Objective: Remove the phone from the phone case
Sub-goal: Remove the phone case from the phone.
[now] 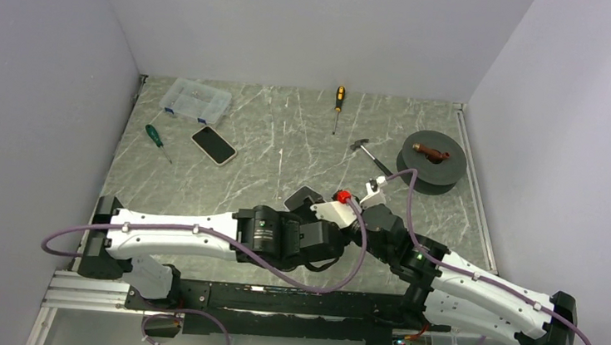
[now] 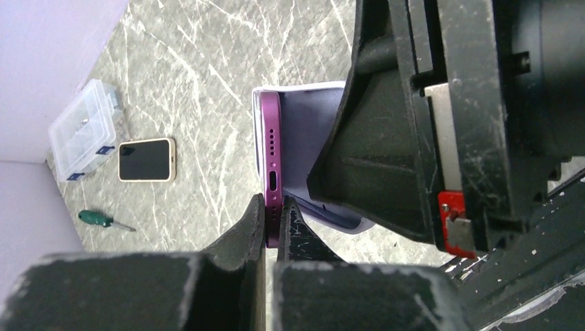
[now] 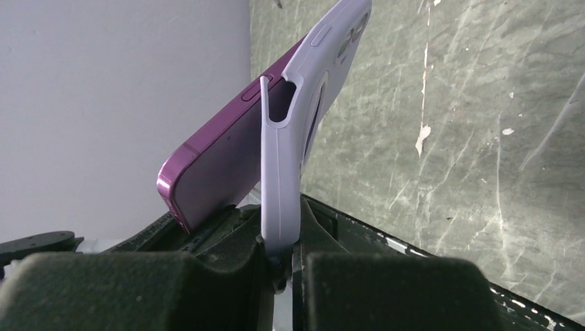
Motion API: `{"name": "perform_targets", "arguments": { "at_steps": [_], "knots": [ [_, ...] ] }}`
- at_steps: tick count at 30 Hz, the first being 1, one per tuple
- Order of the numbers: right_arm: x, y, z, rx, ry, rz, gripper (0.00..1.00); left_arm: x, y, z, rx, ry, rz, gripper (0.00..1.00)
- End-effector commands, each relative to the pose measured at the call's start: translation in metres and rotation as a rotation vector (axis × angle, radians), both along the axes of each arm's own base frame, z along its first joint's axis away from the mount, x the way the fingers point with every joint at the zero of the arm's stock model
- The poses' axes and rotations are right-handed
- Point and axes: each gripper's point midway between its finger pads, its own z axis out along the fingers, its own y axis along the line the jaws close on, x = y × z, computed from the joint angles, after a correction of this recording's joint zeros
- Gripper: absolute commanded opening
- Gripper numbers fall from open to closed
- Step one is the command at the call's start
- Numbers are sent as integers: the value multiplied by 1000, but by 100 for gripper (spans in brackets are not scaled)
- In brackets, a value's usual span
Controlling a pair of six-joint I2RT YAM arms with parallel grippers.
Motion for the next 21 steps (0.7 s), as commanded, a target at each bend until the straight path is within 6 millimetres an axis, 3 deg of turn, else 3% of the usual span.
{"name": "perform_targets", "arguments": {
  "at_steps": [1, 21],
  "knots": [
    [-2, 12, 42, 132, -69, 34, 0, -20, -30, 42, -215, 9, -123, 0],
    [7, -5, 18, 72, -59, -44, 0, -42, -20, 88, -293, -52, -169, 0]
  ]
}}
